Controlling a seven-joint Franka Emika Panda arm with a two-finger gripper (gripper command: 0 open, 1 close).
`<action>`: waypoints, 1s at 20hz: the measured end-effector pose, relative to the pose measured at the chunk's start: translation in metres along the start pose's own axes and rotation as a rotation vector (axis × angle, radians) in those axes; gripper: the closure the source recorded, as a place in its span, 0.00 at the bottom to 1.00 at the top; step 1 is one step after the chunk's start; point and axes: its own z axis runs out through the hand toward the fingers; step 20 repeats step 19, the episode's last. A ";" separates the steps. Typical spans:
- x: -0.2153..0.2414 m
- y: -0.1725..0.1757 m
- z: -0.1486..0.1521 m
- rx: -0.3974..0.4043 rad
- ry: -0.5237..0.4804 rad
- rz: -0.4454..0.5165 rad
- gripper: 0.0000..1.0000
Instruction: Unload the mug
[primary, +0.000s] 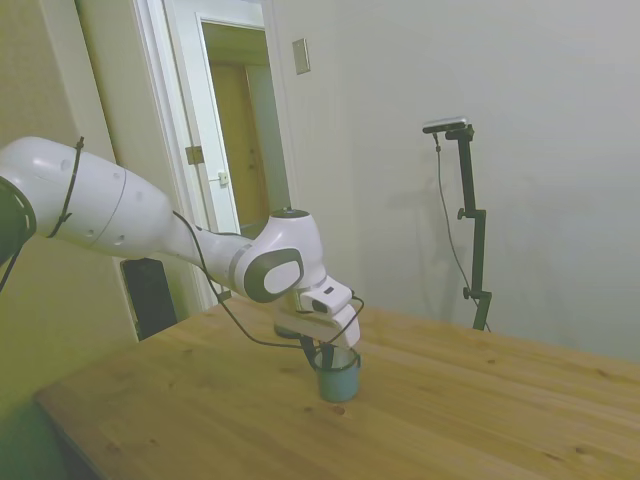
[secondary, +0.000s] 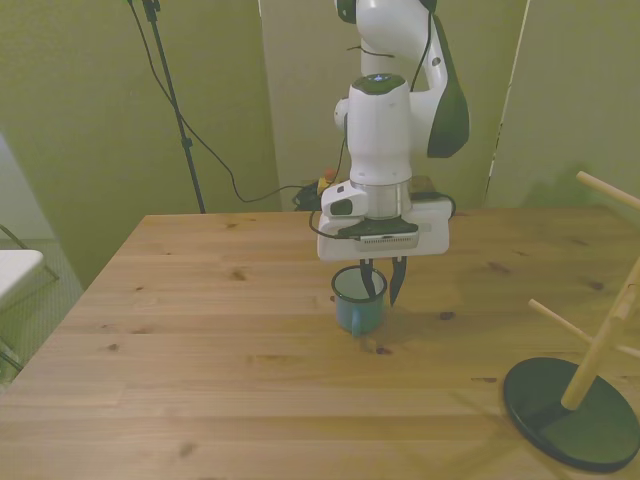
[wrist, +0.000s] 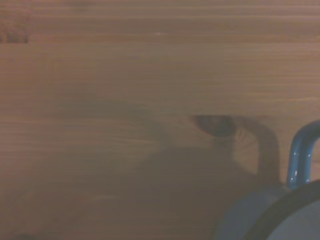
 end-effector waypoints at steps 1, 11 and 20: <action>0.001 0.002 -0.003 -0.010 0.006 0.000 0.00; -0.021 -0.024 -0.096 0.006 0.103 -0.006 0.00; -0.077 -0.085 -0.113 0.070 0.086 -0.008 0.00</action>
